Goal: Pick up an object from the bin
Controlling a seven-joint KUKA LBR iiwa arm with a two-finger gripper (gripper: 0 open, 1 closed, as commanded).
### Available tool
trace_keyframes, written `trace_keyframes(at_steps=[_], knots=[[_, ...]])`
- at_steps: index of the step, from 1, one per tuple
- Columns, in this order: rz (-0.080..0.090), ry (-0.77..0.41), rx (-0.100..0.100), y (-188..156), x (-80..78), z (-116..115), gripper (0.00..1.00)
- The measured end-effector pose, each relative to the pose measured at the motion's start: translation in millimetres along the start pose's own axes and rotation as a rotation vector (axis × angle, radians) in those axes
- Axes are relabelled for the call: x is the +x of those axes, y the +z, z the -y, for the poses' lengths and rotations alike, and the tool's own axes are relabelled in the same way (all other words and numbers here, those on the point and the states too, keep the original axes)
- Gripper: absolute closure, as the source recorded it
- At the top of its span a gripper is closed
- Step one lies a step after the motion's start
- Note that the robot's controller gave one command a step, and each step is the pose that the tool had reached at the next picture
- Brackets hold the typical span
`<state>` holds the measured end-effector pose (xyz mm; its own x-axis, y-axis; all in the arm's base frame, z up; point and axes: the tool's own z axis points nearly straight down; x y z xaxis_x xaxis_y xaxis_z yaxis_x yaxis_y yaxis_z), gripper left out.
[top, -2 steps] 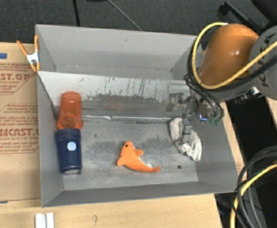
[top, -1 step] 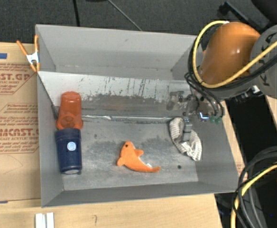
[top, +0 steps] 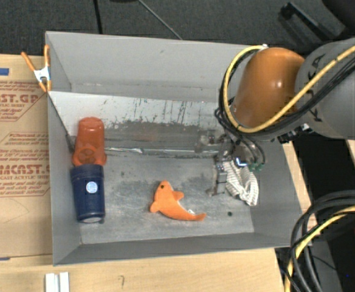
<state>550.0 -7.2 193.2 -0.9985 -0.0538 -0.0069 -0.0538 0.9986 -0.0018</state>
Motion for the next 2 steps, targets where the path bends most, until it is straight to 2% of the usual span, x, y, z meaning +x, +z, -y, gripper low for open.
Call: trace_keyframes(at_steps=[1, 2], knots=[[-0.001, -0.023, -0.003, 66.7, 28.6, -10.8, 0.0], [-0.007, -0.156, -0.004, 99.7, 35.7, -54.2, 1.0]])
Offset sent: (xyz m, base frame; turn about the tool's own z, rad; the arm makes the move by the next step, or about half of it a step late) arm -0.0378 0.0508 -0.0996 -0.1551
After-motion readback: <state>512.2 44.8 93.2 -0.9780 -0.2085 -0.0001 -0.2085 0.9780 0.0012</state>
